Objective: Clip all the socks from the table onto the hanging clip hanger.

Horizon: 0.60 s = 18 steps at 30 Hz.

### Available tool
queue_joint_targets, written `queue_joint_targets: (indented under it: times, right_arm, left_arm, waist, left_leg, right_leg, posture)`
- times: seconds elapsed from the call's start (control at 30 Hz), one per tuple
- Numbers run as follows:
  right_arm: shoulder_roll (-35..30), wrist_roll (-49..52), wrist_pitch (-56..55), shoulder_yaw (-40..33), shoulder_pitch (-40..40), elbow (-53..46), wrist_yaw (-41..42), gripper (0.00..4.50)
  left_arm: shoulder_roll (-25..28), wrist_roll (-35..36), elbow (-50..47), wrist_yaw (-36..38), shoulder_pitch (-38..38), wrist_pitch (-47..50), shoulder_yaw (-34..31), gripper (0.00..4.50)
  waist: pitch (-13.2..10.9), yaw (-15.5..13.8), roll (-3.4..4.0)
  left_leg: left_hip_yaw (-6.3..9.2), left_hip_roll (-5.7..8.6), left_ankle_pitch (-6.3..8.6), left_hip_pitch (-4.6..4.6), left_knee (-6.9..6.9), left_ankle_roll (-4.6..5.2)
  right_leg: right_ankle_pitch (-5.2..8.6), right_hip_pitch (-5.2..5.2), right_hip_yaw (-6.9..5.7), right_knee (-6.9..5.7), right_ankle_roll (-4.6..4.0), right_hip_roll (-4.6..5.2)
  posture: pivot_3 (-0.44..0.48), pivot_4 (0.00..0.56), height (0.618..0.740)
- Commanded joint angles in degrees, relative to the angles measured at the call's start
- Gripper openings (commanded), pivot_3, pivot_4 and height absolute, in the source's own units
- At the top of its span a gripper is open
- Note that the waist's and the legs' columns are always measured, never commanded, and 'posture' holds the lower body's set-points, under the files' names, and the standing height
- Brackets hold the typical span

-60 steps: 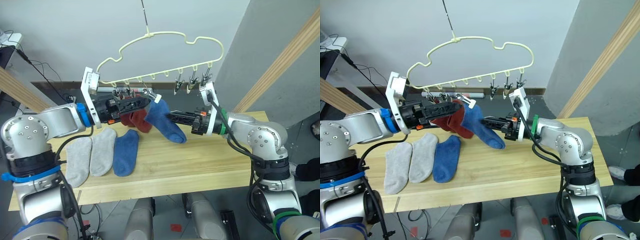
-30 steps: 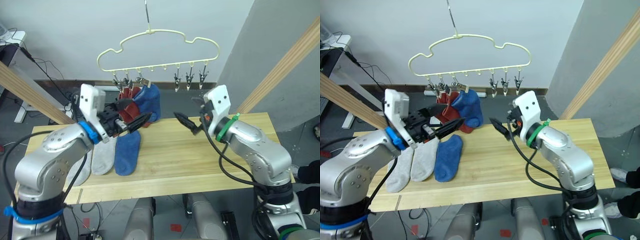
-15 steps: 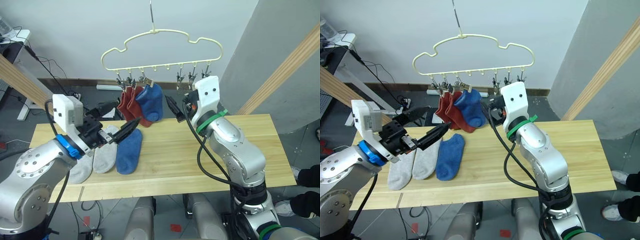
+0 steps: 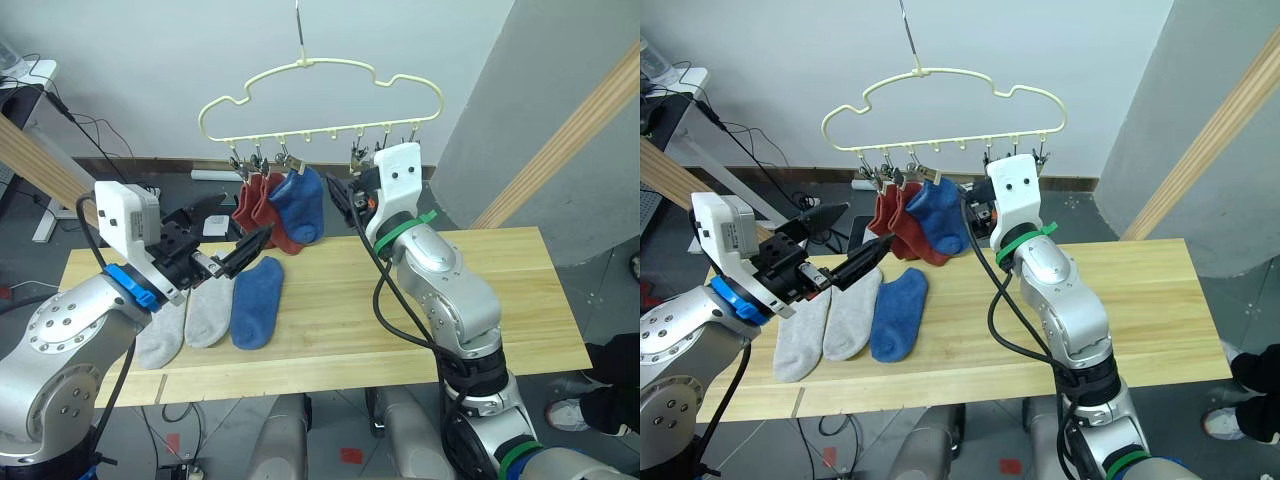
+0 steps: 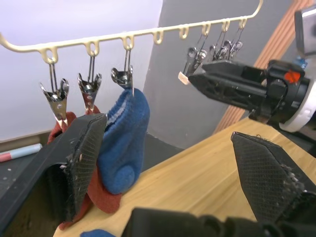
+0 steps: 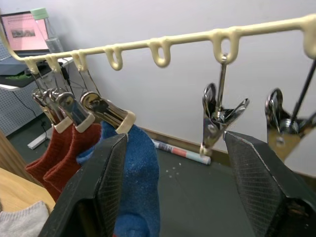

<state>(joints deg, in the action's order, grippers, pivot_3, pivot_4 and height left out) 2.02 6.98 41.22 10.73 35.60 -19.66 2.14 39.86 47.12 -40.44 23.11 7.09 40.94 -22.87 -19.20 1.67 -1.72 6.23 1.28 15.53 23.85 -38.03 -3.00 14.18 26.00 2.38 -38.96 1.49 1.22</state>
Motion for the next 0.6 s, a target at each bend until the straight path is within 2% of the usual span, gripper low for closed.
queue_joint_targets:
  times: [0.03,0.6]
  right_arm:
    - [0.8,-1.6,-1.1,-0.6,1.4,-0.5,-1.6,3.25]
    - [4.9,-2.7,-5.9,-1.5,4.9,4.8,-2.4,3.25]
  left_arm:
    - [0.2,-0.1,-1.8,-0.4,0.4,-1.2,-0.1,4.5]
    - [-0.1,-1.3,-1.5,-0.1,0.3,-1.9,0.9,4.5]
  waist:
    - [0.0,0.0,0.0]
    - [0.0,0.0,0.0]
  left_leg:
    - [0.0,0.0,0.0,0.0,0.0,0.0]
    - [-0.01,0.0,-0.01,0.01,0.0,-0.02]
  right_leg:
    - [0.0,0.0,0.0,0.0,0.0,0.0]
    - [0.0,0.01,-0.01,-0.01,-0.01,0.0]
  posture:
    - [0.081,0.339,0.74]
    - [0.084,0.327,0.74]
